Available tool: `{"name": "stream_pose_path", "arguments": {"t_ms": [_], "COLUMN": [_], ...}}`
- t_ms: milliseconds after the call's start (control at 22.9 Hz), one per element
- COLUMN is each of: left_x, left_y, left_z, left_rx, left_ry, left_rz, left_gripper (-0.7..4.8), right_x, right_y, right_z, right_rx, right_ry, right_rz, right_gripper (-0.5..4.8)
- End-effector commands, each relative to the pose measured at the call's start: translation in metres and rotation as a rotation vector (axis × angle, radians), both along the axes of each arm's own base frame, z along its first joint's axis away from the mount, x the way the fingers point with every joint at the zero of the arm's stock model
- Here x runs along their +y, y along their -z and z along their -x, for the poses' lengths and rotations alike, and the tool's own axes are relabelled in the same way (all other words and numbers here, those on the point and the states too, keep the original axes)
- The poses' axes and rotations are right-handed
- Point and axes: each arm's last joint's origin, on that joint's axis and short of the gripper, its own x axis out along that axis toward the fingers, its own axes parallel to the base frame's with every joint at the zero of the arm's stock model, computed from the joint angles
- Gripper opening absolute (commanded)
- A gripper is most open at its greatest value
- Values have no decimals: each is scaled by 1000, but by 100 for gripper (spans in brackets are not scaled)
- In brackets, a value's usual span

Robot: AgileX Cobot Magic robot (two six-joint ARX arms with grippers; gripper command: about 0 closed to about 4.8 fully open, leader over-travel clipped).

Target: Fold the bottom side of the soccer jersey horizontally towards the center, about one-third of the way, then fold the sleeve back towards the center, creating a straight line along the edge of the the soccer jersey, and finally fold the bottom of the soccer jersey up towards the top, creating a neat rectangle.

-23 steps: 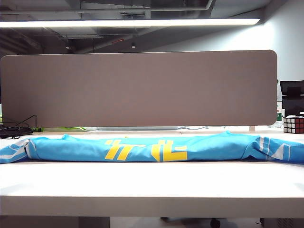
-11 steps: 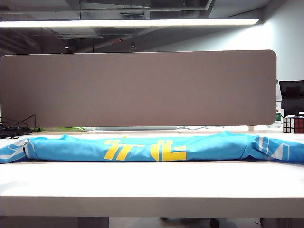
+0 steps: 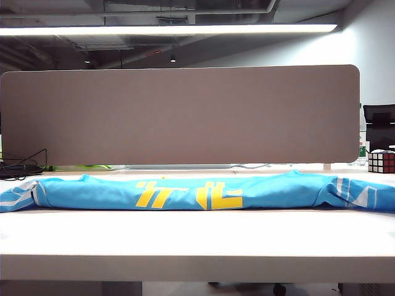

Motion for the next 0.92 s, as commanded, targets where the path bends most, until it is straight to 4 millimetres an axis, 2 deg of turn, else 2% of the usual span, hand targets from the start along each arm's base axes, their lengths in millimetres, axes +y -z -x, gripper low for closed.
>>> {"name": "stream_pose_path", "arguments": {"t_ms": [44, 915], "left_x": [4, 5], "left_y": [-4, -1], "left_z": [1, 0], "left_rx": [-9, 23], "left_ry": [-22, -54], "left_rz": [74, 89], "left_gripper": [-6, -6], "right_x": [0, -1], "right_y": [0, 1], "right_z": [0, 0], "right_rx": [-13, -6], "right_ry": [3, 47], "right_rz": [4, 1], "right_gripper": [-1, -1]}}
